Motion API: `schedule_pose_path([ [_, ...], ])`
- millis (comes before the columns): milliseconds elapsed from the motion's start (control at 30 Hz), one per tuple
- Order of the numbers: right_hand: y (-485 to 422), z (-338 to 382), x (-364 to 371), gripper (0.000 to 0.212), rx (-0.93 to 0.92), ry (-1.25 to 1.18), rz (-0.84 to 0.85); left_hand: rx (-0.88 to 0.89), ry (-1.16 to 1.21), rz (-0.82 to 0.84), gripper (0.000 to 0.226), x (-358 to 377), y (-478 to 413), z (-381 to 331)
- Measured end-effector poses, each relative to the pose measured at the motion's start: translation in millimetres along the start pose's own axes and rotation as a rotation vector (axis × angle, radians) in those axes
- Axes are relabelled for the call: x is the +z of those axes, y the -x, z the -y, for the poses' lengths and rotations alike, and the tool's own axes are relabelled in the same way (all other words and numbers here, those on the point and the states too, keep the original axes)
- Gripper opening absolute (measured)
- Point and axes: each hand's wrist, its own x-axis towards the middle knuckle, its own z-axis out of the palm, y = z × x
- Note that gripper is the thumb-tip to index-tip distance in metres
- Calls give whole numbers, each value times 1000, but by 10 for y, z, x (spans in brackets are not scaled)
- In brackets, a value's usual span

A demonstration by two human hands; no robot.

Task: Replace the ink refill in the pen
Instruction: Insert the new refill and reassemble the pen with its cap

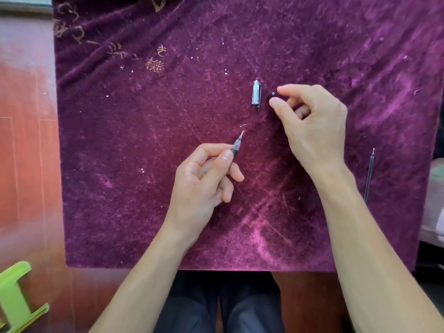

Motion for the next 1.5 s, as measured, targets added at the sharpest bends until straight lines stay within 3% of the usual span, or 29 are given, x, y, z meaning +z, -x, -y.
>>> schedule_pose_path([
  [333, -62, 48, 34, 15, 5, 2, 11, -11, 4, -1, 14, 33, -32, 40],
  [467, 60, 157, -51, 10, 118, -293, 4, -10, -4, -8, 16, 46, -49, 13],
  [600, 345, 246, -112, 10, 262, -606, 185, -20, -4, -13, 15, 54, -32, 19],
  [733, 538, 206, -94, 11, 358, -714, 309, -28, -4, -13, 17, 49, 1, 47],
  [1033, 618, 187, -47, 9, 393, -720, 364, -48, -28, -14, 16, -4, 81, 80],
  [1500, 473, 189, -191, 7, 189, -560, 652, 9, -95, 38, 17, -94, 145, 108],
])
